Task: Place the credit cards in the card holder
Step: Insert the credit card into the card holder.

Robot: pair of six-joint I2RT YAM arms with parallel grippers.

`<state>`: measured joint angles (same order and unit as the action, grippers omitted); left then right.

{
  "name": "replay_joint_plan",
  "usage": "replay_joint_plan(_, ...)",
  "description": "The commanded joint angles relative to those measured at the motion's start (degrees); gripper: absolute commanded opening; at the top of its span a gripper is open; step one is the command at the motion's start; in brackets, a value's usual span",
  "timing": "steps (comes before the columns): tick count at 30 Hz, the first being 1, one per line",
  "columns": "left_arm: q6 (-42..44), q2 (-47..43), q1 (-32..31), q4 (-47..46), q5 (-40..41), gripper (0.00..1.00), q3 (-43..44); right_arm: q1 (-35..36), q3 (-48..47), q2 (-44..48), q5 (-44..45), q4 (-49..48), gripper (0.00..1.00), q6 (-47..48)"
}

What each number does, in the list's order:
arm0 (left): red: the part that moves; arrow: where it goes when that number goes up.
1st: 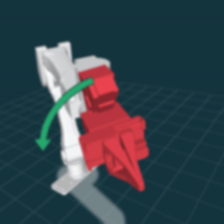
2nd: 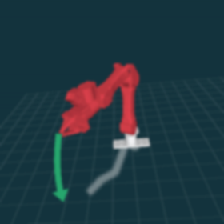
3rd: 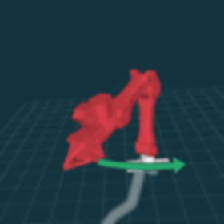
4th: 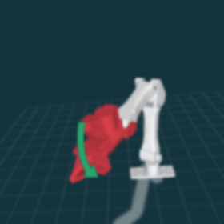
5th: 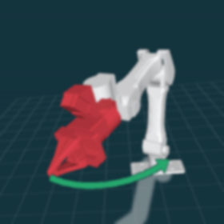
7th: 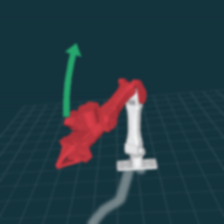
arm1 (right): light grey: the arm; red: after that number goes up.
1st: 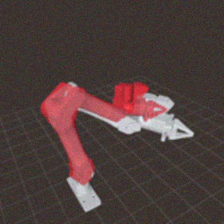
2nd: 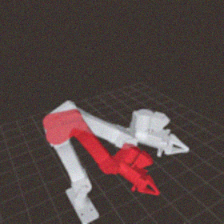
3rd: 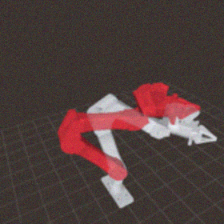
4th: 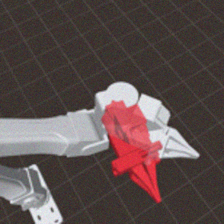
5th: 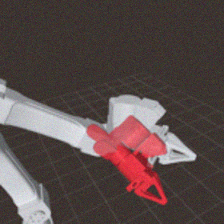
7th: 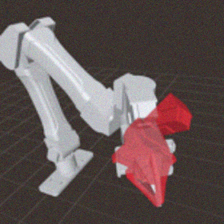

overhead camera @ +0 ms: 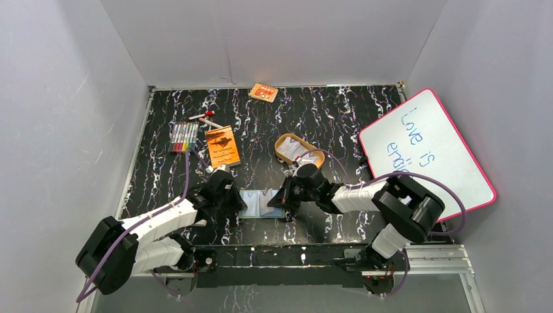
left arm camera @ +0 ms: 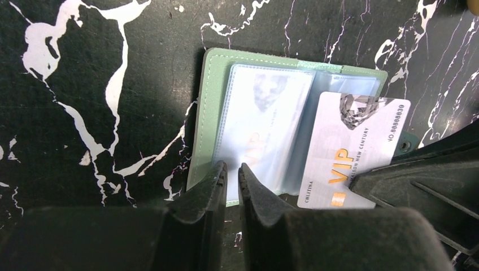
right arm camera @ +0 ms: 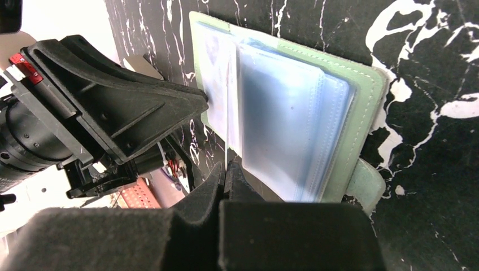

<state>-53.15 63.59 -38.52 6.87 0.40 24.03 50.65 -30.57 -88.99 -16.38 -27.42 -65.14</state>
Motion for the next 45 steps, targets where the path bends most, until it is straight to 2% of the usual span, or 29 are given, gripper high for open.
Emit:
replay_joint_plan(1, -0.54, -0.27, -0.23, 2.95, -0.05, 0.14, -0.25, 0.32, -1.39, -1.58, 0.79, -3.88, 0.00, -0.50)
replay_joint_plan(24, -1.52, -0.75, -0.24, 6.10, -0.40, 0.17, 1.37, 1.86, -1.85, -5.04, 2.87, -7.78, 0.00, 0.37)
replay_joint_plan(33, -1.44, -0.93, -0.23, 6.75, -0.14, 0.17, 1.54, 2.64, -1.81, 0.30, 9.15, -3.92, 0.00, 5.80)
replay_joint_plan(45, -1.57, -0.50, -0.20, 6.64, -0.07, 0.17, 1.89, 2.67, -2.34, -2.47, 7.23, -8.05, 0.00, 7.79)
